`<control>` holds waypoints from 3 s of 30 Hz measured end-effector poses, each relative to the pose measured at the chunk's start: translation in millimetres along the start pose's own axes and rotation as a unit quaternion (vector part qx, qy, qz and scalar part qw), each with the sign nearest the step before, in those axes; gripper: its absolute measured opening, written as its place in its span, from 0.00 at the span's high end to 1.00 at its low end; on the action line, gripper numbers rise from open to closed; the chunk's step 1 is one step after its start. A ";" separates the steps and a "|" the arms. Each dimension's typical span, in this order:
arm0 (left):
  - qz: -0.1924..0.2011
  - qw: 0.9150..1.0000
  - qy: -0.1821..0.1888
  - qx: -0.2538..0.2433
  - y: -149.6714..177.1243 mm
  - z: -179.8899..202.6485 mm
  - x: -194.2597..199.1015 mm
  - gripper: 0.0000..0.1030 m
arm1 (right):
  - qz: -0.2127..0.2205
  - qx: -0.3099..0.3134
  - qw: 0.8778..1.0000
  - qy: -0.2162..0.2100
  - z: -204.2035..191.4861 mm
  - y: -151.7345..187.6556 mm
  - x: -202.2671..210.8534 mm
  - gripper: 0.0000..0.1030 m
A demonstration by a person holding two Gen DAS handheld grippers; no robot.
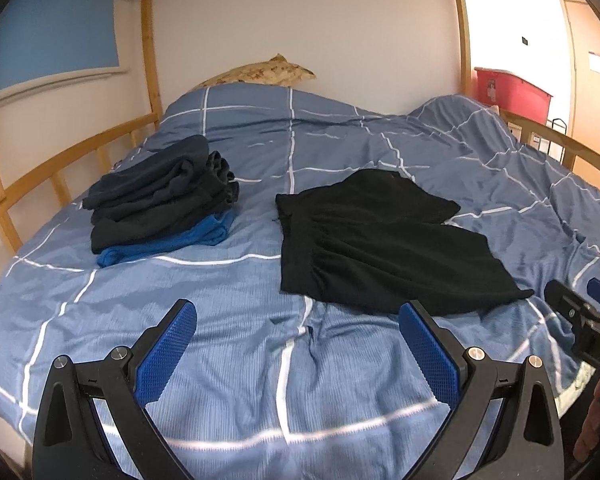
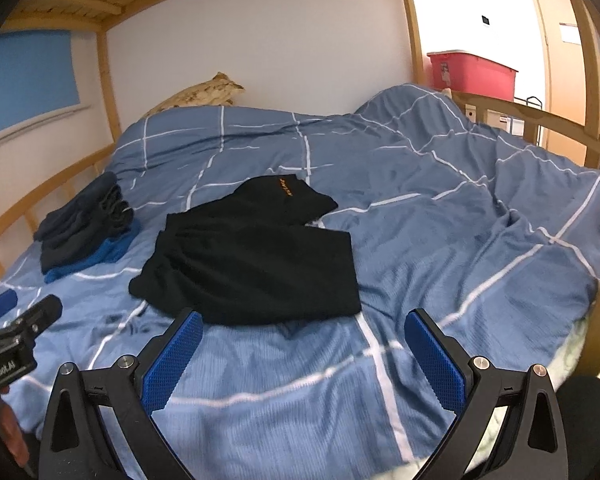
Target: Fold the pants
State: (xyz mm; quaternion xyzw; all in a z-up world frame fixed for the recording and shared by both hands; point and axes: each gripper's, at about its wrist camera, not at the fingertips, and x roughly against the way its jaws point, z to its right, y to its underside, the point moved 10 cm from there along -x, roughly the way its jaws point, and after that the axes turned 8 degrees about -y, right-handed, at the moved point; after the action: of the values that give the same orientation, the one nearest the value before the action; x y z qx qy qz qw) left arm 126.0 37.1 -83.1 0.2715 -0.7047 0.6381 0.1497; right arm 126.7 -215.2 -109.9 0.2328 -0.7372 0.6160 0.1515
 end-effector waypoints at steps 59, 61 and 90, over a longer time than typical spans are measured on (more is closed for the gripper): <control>-0.140 0.989 0.040 0.022 -3.3 18.4 -149.0 0.64 | -0.087 -0.123 0.988 -0.022 36.7 6.1 -101.1 0.94; -0.132 0.990 0.039 0.021 -11.4 18.5 -142.3 0.64 | -0.074 -0.117 0.990 -0.030 34.1 -5.7 -96.2 0.95; -0.177 0.984 0.010 0.019 -153.1 20.0 -235.2 0.64 | -0.090 -0.017 0.995 -0.044 16.2 -225.8 -247.5 0.95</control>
State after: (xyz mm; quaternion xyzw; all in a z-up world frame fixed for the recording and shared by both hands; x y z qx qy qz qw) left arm 406.6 56.7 -91.8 0.3883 -0.6315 0.6177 0.2625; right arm 456.7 -222.3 -50.2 0.3226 -0.7296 0.5764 0.1771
